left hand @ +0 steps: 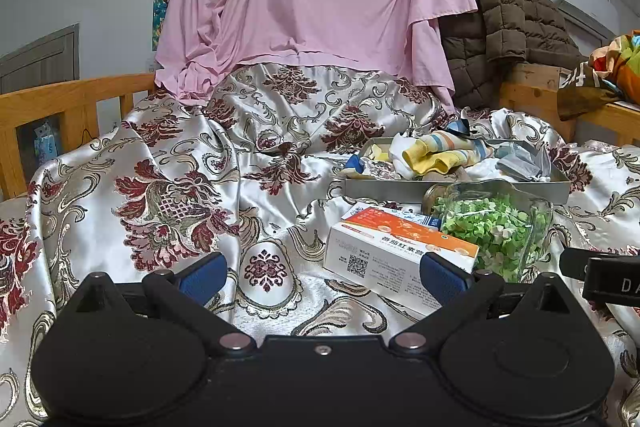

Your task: Organize soft objects

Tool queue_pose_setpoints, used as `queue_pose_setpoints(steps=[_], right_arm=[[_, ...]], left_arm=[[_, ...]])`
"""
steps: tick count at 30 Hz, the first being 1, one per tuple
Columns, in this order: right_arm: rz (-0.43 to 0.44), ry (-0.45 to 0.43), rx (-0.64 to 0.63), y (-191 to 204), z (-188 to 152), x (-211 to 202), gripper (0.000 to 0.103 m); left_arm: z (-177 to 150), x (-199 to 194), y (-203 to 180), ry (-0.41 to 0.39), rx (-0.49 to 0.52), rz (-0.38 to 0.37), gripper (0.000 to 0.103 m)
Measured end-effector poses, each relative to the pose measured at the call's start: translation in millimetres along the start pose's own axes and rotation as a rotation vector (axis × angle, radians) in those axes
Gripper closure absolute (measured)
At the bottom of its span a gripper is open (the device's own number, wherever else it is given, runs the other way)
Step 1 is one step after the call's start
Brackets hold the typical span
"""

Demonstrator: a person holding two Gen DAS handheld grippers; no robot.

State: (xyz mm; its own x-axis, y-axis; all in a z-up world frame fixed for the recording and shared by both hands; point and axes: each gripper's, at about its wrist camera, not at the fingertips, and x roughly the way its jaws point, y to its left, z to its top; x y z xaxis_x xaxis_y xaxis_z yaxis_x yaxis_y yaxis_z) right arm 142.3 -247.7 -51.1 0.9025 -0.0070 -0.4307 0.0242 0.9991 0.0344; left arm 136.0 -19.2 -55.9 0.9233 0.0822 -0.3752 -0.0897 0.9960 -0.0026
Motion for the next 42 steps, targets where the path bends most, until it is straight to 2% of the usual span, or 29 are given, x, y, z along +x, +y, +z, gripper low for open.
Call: queue_pose_setpoints(steps=[42], right_arm=[[0.003, 0.005, 0.003, 0.2, -2.1, 0.7, 0.000]], left_arm=[[-0.6, 0.7, -0.1, 0.002, 0.001, -0.001, 0.001]])
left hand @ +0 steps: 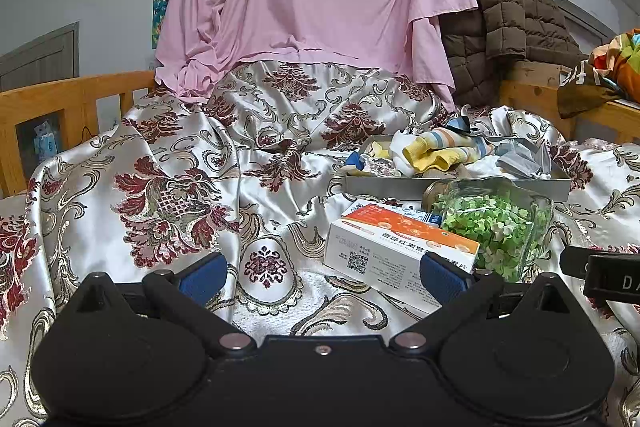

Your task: Organize soft objects

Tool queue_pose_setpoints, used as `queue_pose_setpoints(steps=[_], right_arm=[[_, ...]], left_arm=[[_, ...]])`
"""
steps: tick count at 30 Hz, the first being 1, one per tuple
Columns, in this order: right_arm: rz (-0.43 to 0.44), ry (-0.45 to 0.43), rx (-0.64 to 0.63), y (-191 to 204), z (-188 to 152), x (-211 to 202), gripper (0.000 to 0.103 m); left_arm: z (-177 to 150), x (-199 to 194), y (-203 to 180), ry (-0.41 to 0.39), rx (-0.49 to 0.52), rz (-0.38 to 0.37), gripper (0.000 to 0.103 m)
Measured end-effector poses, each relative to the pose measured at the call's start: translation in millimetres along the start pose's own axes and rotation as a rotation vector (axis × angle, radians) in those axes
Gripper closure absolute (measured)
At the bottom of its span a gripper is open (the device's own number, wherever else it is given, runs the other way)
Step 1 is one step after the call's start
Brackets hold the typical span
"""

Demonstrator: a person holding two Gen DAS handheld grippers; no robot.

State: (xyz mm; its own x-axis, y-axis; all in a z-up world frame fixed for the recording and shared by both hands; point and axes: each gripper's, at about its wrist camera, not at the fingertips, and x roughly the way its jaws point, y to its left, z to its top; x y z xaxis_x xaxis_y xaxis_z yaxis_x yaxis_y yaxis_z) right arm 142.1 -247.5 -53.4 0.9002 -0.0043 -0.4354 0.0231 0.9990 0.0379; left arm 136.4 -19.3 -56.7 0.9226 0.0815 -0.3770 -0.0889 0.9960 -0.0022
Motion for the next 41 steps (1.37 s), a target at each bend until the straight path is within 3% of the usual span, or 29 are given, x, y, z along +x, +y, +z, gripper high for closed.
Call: queue_pose_setpoints(steps=[41], right_arm=[[0.004, 0.010, -0.001, 0.5, -3.5, 2.2, 0.000]], left_arm=[[-0.3, -0.8, -3.9, 0.022, 0.044, 0.019, 0.001]])
